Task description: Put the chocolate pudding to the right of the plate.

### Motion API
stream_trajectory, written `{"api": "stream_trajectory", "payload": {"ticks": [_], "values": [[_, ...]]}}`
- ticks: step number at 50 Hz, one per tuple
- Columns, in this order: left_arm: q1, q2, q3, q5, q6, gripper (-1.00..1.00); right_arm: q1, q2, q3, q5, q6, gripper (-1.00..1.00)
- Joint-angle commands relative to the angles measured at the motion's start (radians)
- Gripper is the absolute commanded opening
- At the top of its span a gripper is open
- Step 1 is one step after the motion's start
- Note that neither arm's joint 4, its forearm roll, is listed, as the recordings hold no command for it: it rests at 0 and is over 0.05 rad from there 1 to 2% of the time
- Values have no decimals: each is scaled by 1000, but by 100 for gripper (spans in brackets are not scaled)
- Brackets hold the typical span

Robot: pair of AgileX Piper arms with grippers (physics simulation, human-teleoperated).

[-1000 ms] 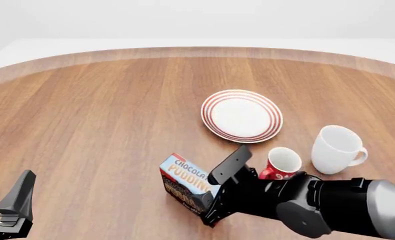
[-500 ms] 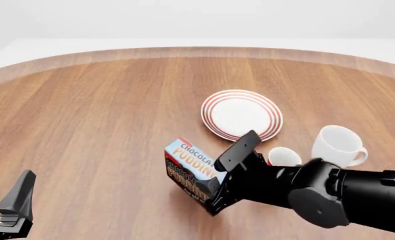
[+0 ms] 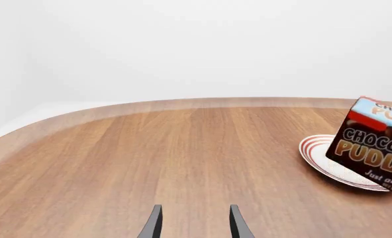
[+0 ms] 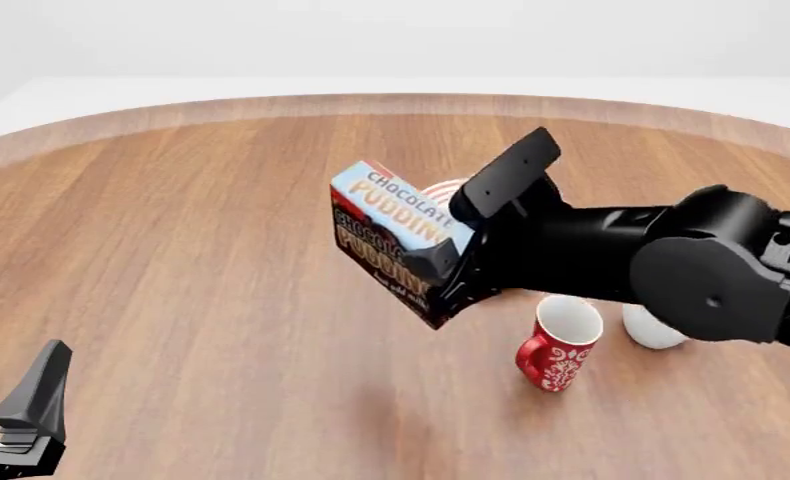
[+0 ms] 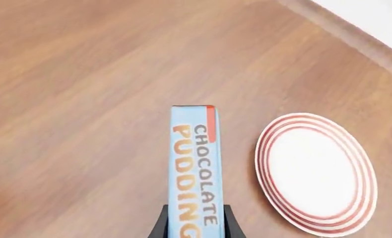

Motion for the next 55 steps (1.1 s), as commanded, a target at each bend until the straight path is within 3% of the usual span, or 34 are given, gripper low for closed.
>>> {"api": "stream_trajectory", "payload": {"ticks": [1, 13, 20, 40, 45, 46, 55], "values": [[0, 0, 0, 0, 0, 100, -45, 51, -178, 97, -56, -100], [0, 0, 0, 0, 0, 100, -92, 100, -339, 182, -82, -100], [0, 0, 0, 0, 0, 100, -165, 152, -439, 235, -105, -100], [0, 0, 0, 0, 0, 100, -345, 215, -575, 277, -21, -100], [0, 0, 0, 0, 0, 100, -400, 223, -580, 268, 0, -100], [0, 0, 0, 0, 0, 100, -449, 220, -582, 249, 4, -100], [0, 0, 0, 0, 0, 100, -510, 228, -549, 223, 38, -100]]}}
